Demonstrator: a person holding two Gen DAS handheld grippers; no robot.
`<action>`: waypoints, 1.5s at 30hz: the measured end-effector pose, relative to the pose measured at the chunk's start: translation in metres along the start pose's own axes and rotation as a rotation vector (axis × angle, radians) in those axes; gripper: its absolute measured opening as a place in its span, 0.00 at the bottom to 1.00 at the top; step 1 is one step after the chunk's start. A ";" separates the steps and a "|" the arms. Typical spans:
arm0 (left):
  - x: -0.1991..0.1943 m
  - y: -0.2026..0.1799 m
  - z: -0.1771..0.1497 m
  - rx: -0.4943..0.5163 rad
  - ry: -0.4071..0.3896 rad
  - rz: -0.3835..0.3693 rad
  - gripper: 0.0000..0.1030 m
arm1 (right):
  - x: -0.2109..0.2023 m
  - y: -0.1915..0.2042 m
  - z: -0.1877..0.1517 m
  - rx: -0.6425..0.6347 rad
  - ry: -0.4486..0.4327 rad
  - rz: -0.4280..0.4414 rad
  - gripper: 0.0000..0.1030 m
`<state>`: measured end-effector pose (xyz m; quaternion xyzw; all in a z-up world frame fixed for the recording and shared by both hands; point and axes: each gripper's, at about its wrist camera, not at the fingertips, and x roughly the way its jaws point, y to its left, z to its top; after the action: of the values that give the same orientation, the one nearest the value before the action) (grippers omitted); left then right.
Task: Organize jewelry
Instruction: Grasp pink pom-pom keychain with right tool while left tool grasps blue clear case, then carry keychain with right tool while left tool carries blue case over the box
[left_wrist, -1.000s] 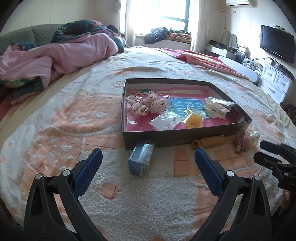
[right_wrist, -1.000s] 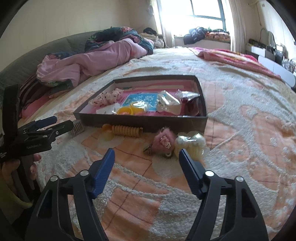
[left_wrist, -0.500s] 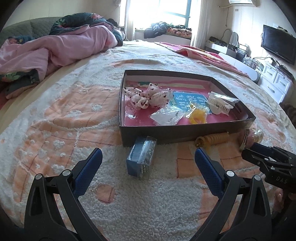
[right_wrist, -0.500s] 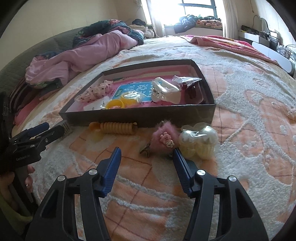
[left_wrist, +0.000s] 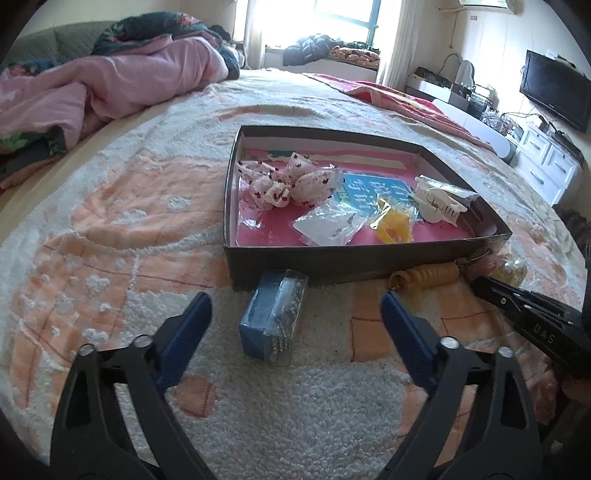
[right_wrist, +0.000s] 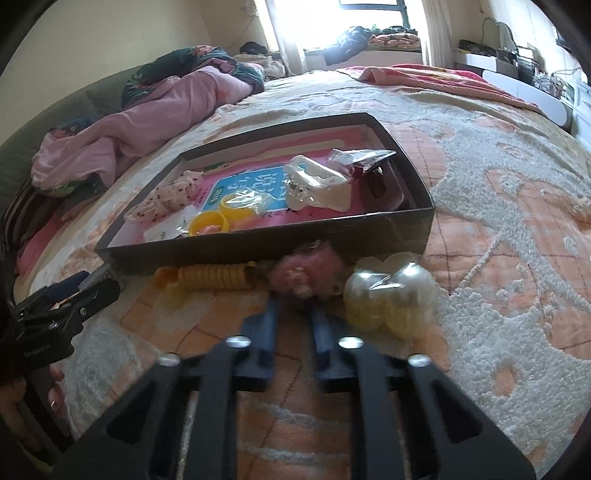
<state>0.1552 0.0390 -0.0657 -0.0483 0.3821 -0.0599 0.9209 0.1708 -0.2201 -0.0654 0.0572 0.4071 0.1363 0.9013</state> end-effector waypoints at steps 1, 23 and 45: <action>0.002 0.001 0.000 -0.007 0.009 -0.006 0.71 | 0.000 -0.001 0.000 0.001 0.000 0.004 0.06; -0.025 -0.013 0.003 0.037 -0.036 -0.084 0.19 | -0.031 0.007 -0.003 -0.063 -0.055 0.072 0.01; -0.009 -0.032 0.063 0.030 -0.085 -0.141 0.19 | -0.043 -0.002 0.047 -0.079 -0.142 0.063 0.01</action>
<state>0.1914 0.0118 -0.0106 -0.0637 0.3372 -0.1283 0.9305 0.1792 -0.2341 -0.0041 0.0437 0.3343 0.1763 0.9248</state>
